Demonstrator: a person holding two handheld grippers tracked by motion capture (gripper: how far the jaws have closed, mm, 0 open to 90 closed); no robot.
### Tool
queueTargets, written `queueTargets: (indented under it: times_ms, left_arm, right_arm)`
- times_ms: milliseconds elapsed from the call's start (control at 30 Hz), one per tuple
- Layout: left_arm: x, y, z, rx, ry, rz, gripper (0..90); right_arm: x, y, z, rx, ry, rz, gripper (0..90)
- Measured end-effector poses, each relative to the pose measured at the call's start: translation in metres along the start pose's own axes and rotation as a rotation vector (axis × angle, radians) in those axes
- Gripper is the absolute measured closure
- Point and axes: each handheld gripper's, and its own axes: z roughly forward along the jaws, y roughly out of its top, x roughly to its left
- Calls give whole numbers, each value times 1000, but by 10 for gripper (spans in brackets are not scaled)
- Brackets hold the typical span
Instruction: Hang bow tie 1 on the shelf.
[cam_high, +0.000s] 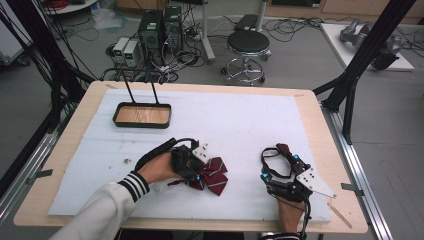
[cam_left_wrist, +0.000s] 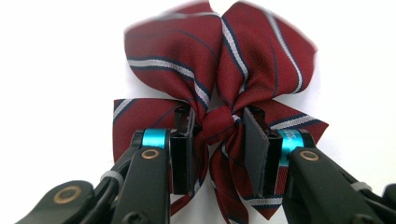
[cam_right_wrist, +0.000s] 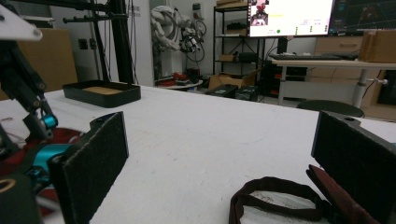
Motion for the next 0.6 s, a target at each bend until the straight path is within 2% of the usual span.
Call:
queueTargets:
  times_ms: [200,467,600]
  left_arm:
    - [6,-4,-16,-98,82,-37,660]
    - [9,-9,-30,-187,151,-77,660]
    - [13,-13,-40,-262,207,-108,660]
  right_arm:
    - [0,0,0,0,1,-1,30]
    - [0,0,0,0,1,-5,30]
    - [0,0,0,1,0,-2,29]
